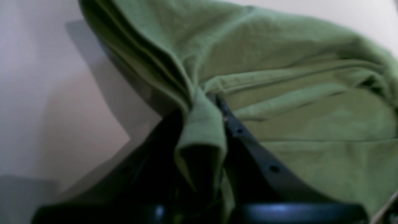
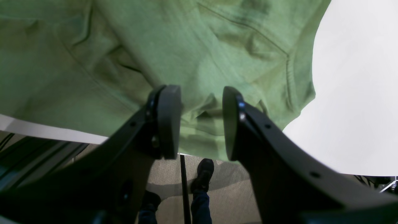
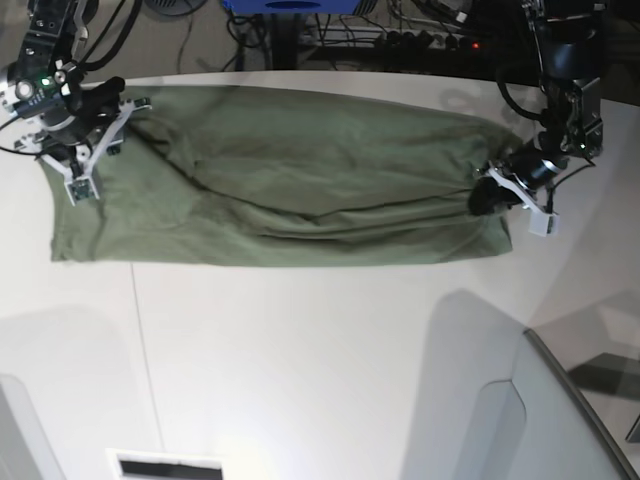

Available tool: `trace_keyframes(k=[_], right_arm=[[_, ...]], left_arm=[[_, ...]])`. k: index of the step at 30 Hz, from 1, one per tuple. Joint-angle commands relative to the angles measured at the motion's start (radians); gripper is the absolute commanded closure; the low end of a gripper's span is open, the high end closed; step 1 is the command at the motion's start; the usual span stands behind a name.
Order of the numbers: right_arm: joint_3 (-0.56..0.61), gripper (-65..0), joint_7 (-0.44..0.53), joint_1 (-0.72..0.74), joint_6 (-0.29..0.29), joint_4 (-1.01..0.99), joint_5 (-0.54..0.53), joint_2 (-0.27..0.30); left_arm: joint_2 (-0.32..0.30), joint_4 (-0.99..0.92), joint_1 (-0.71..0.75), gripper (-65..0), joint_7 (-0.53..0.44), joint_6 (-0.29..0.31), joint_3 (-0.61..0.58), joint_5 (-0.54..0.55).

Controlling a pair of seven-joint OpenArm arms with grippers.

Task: Layout the t-shirt on the table in an organized manner, then fold the t-shirt properly
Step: 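Release the left gripper and regrasp the shirt's folded end, then carry the held end with the left gripper toward the right gripper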

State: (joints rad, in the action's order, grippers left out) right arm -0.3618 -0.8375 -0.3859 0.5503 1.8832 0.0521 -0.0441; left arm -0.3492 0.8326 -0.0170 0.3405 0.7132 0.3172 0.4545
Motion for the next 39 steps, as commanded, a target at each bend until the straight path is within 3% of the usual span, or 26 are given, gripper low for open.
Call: trace_keyframes(k=[1, 3, 9, 11, 14, 17, 22, 25, 34, 39], right_arm=[[-0.001, -21.5, 0.011, 0.003, 0.001, 0.016, -0.005, 0.006], [-0.001, -21.5, 0.010, 0.003, 0.001, 0.016, -0.005, 0.006], [0.000, -21.5, 0.007, 0.006, 0.001, 0.016, -0.005, 0.006], [0.000, -21.5, 0.005, 0.008, 0.001, 0.016, -0.005, 0.006], [0.000, -21.5, 0.005, 0.011, 0.001, 0.016, -0.005, 0.006], [0.000, -21.5, 0.005, 0.012, 0.001, 0.016, -0.005, 0.014], [-0.001, -21.5, 0.005, 0.023, 0.001, 0.016, -0.005, 0.020], [-0.006, -21.5, 0.005, 0.025, 0.001, 0.016, -0.005, 0.020], [-0.009, -21.5, 0.005, 0.025, 0.001, 0.016, -0.005, 0.045], [-0.009, -21.5, 0.005, 0.026, 0.001, 0.016, -0.005, 0.046]], left_arm=[[-0.035, 0.023, -0.001, 0.0, 0.004, -0.015, 0.004, -0.007], [-0.067, 0.070, 0.007, 0.0, 0.007, -0.019, 0.004, -0.007], [-0.107, 0.307, 0.105, 0.0, 0.010, -0.165, -0.005, -0.010], [-0.106, 0.425, 0.153, 0.0, 0.013, -0.238, -0.008, -0.046], [-0.049, 0.594, 0.220, 0.0, 0.030, -0.320, -0.039, -0.168], [0.040, 0.718, 0.246, 0.0, 0.116, -0.363, -0.077, -0.293], [0.221, 0.795, 0.240, 0.0, 0.177, -0.372, -0.112, -0.474], [0.282, 0.795, 0.216, 0.0, 0.180, -0.372, -0.188, -0.569], [0.407, 0.785, 0.182, 0.0, 0.182, -0.372, -0.324, -0.712], [0.441, 0.732, 0.167, 0.0, 0.182, -0.372, -0.362, -0.736]])
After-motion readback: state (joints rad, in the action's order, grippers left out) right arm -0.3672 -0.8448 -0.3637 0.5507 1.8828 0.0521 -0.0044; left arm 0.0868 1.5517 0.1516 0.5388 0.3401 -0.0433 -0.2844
